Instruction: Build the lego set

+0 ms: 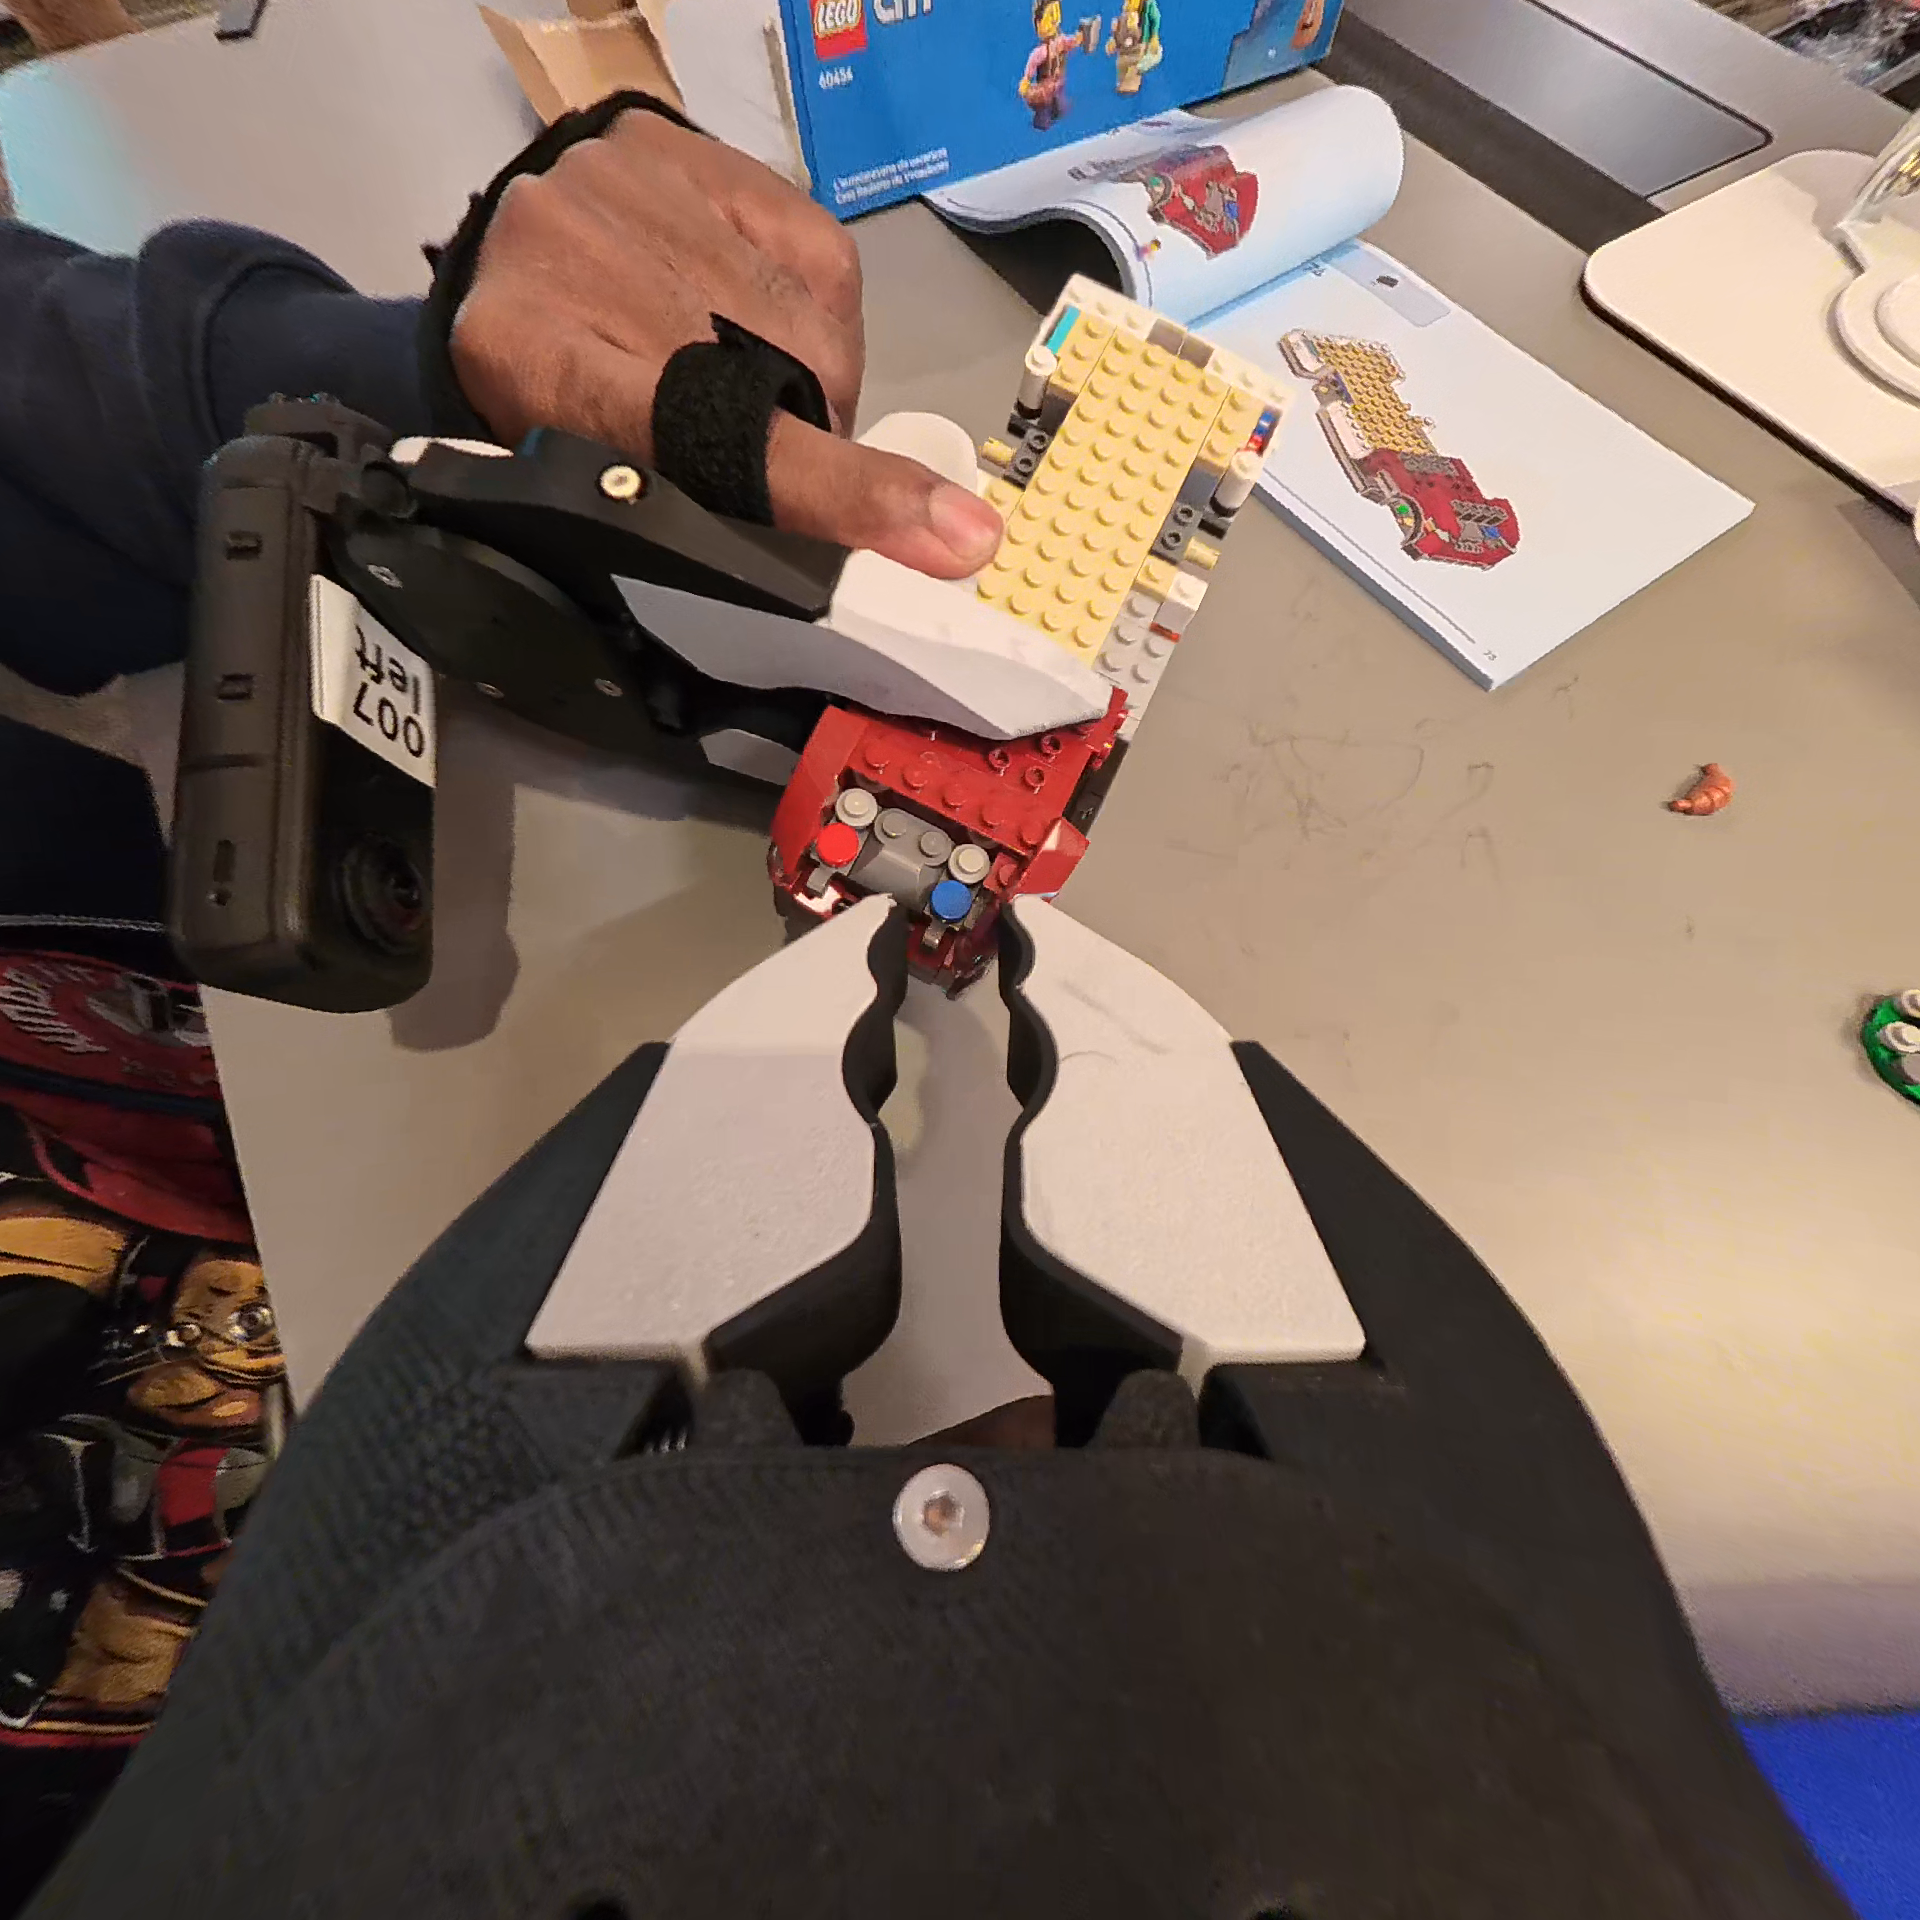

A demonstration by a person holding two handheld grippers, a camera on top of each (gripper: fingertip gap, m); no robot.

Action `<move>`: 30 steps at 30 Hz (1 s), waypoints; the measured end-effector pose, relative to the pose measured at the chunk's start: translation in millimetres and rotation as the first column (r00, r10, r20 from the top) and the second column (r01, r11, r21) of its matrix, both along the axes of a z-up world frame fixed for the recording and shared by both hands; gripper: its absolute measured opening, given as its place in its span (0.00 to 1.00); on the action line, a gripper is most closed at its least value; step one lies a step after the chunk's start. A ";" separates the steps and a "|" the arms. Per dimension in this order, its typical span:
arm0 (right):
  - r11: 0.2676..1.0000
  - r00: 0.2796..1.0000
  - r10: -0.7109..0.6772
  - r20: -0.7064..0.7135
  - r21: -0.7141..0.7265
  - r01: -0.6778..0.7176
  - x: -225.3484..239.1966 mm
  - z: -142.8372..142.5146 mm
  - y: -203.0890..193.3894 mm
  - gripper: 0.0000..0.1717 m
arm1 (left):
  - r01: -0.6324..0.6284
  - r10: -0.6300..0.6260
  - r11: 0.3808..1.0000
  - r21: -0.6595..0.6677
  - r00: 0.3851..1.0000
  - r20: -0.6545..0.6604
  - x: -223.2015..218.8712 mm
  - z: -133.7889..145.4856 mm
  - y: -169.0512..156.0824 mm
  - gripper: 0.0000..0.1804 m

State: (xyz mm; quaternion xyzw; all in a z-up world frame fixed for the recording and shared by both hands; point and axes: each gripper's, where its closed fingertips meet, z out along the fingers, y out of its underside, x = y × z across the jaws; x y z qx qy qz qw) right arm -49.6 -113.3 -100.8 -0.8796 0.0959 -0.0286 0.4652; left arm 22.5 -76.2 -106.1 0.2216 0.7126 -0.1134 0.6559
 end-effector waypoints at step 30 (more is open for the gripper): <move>0.978 0.972 0.203 0.121 -0.077 -0.194 -3.6 0.3 2.0 0.09 | 0.040 -0.042 0.999 0.033 0.998 0.054 -6.3 4.8 -0.2 0.19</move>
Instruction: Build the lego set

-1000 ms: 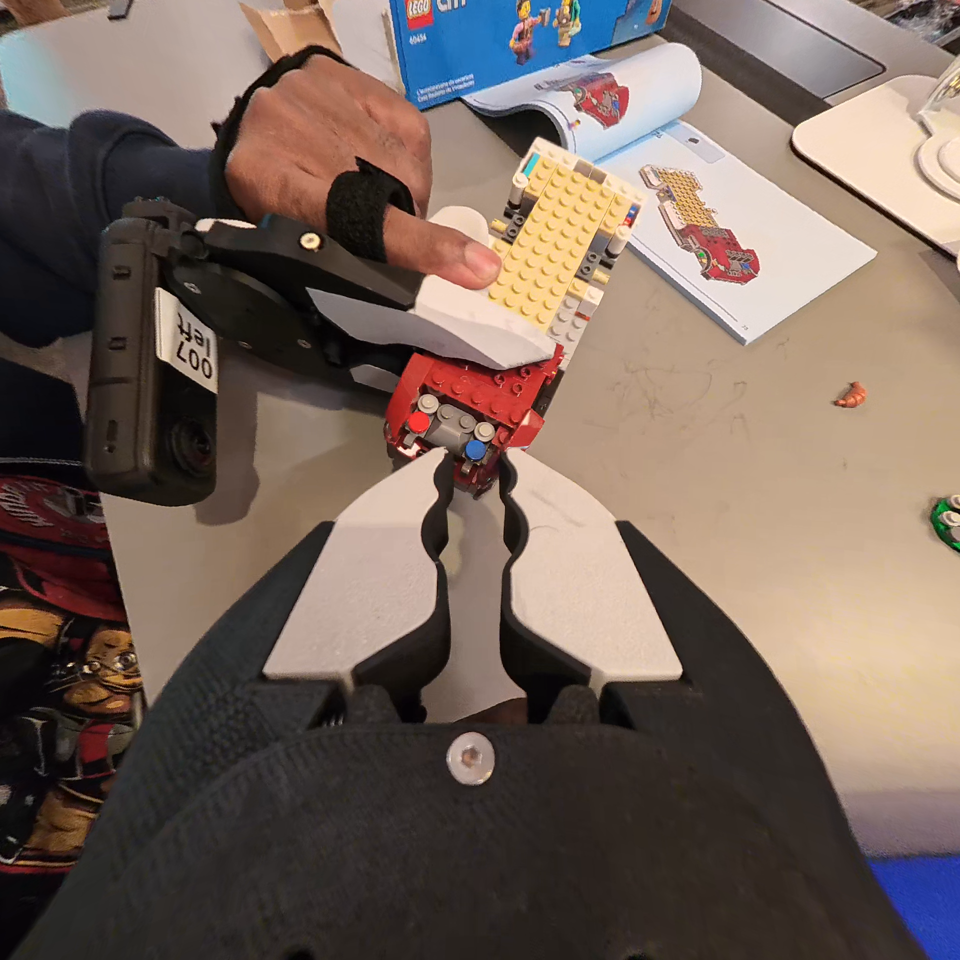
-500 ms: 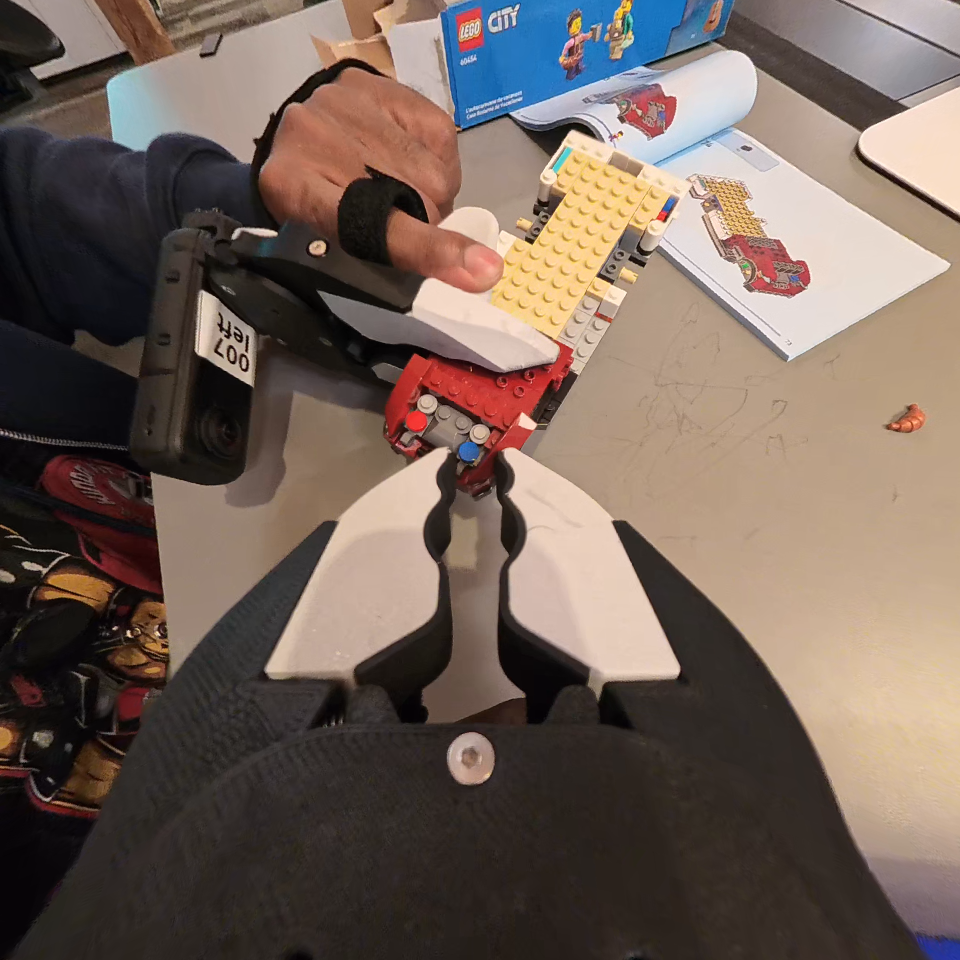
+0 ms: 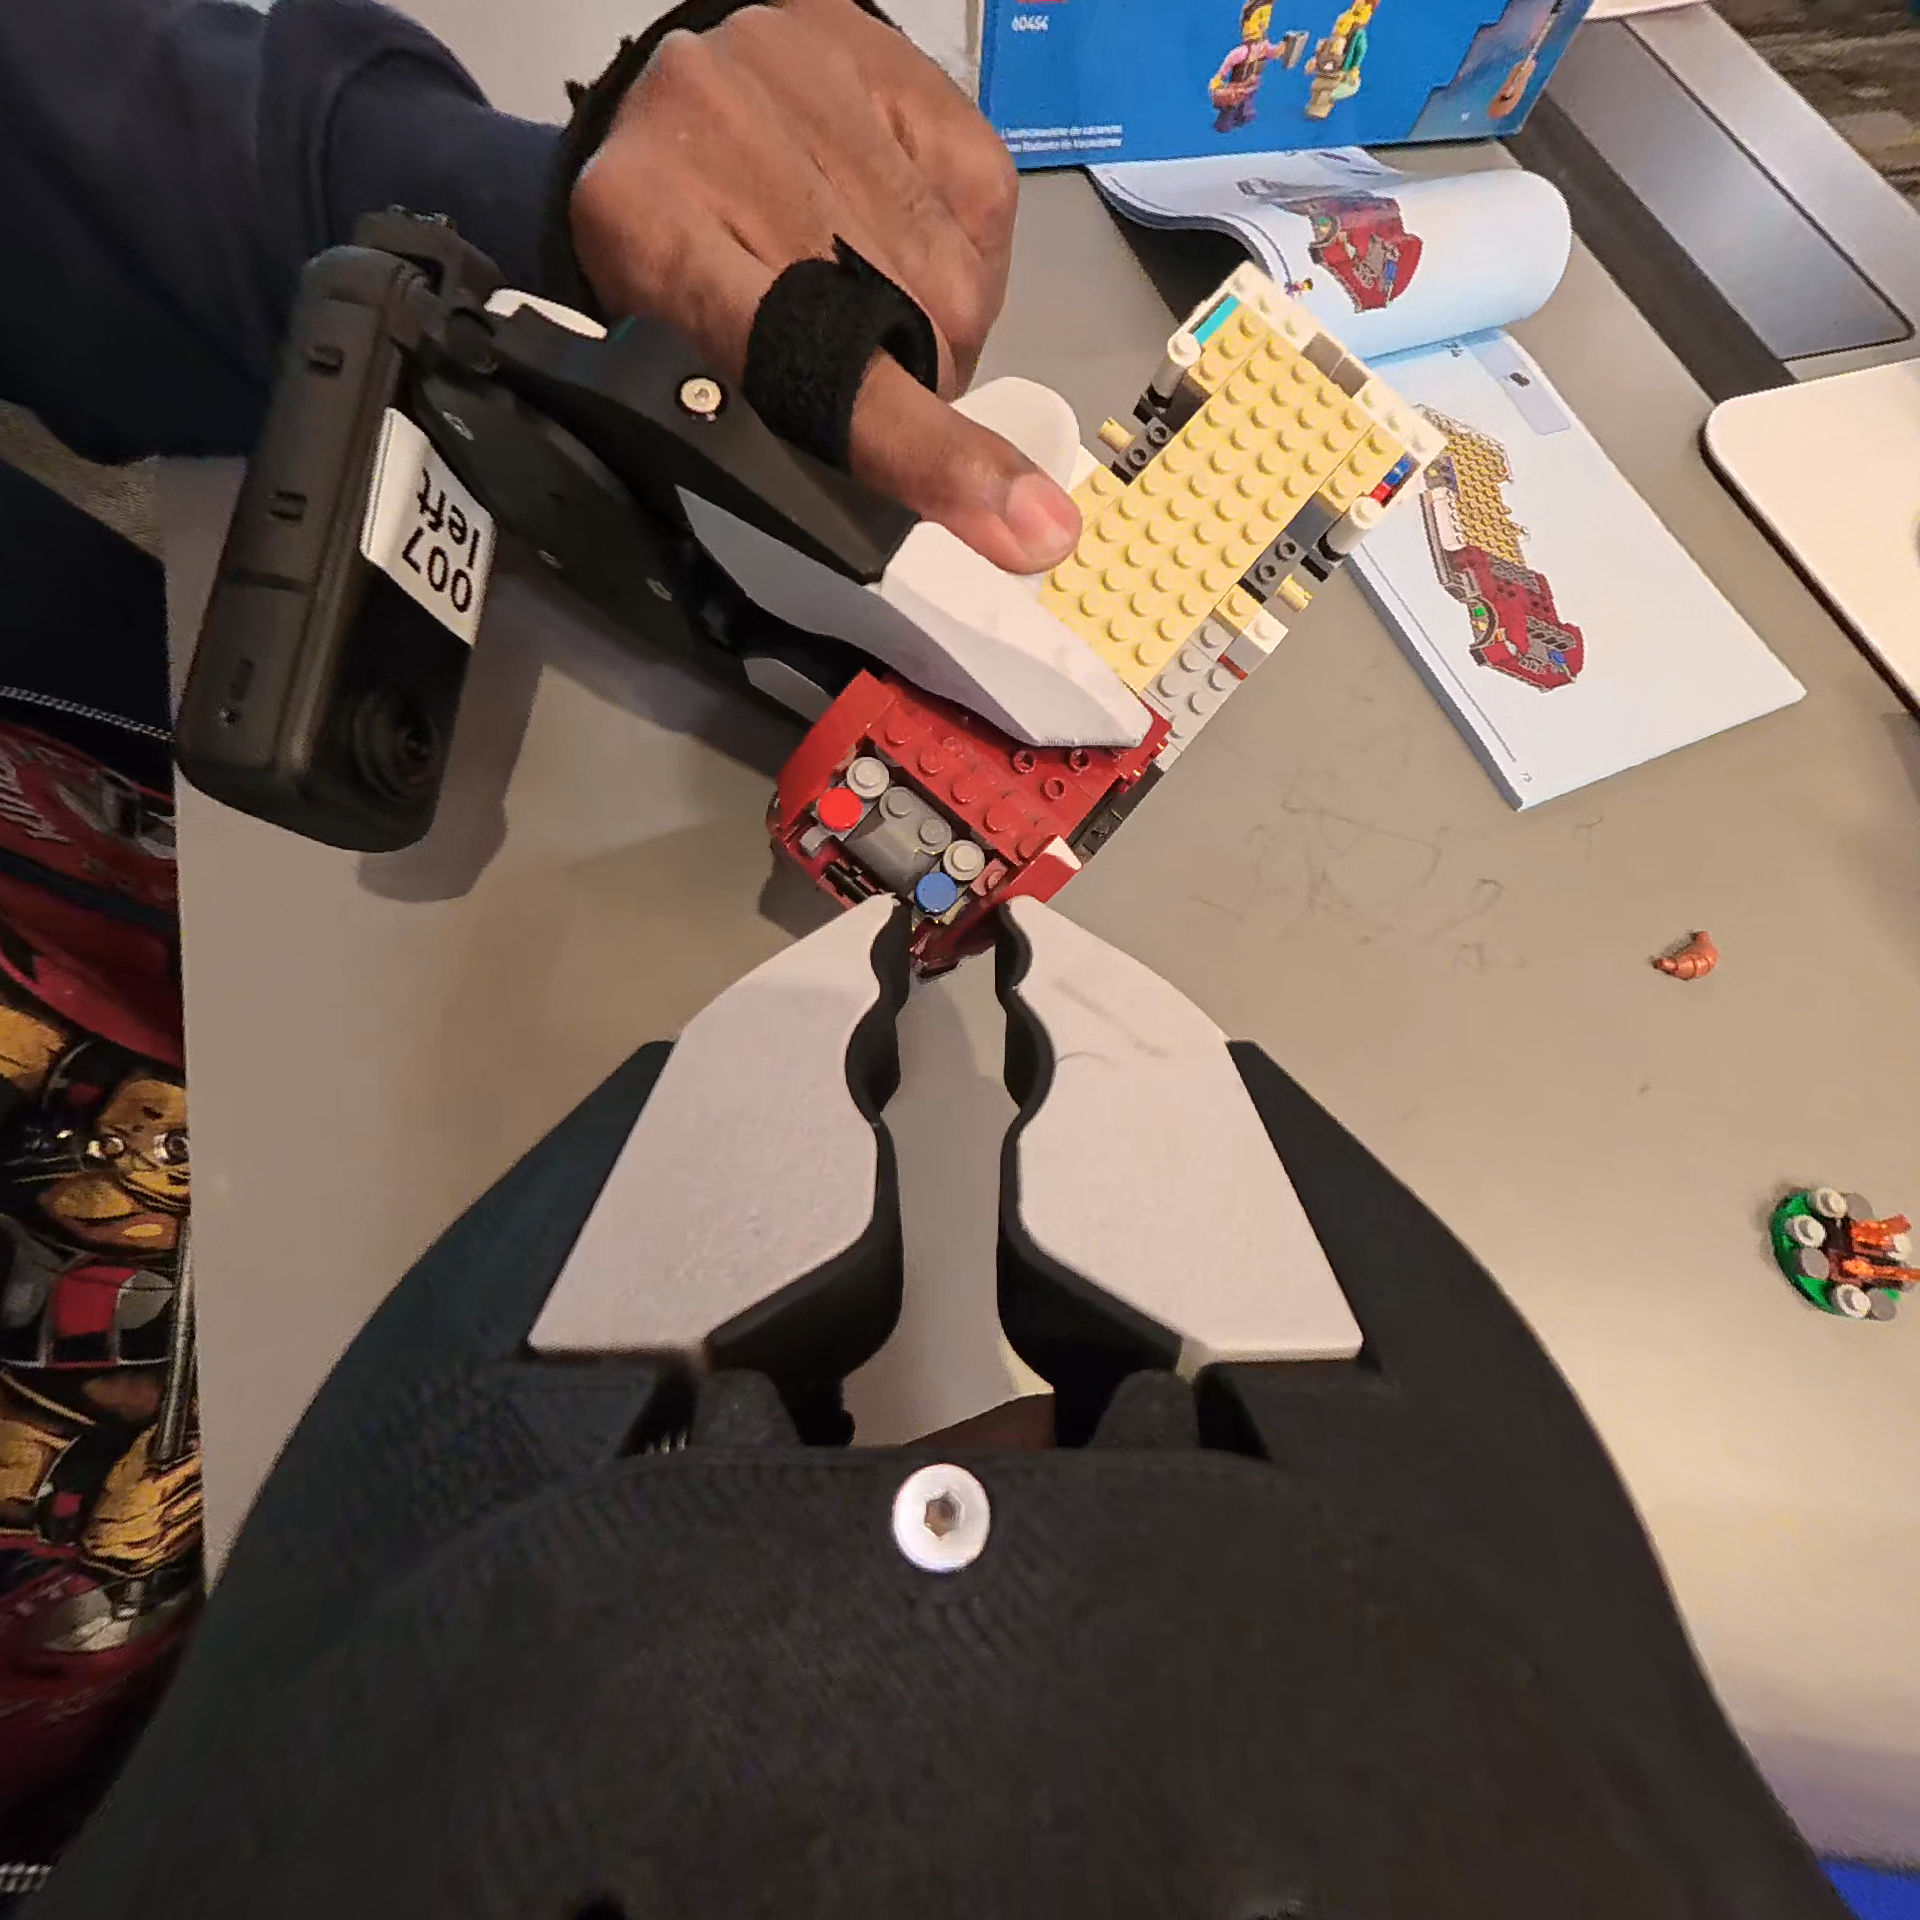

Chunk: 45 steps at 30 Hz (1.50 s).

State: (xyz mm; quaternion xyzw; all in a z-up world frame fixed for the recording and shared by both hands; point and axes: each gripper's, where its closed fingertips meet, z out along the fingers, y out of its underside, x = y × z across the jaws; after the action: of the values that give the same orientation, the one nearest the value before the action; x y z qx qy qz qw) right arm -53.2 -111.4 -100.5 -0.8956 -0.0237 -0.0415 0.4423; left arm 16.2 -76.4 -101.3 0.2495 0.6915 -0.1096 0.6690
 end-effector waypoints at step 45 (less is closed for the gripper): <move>0.856 0.310 0.109 0.944 0.069 -0.512 -27.1 32.7 18.1 0.37 | 0.240 -0.252 0.919 -0.314 0.968 0.003 -54.9 32.3 -14.7 0.20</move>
State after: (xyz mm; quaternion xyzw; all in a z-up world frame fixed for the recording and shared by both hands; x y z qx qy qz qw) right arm -80.3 -93.3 -67.8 -0.5981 -0.4324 -0.4455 0.5068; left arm -38.8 -91.2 -69.0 0.2233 0.6411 -0.3053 0.6678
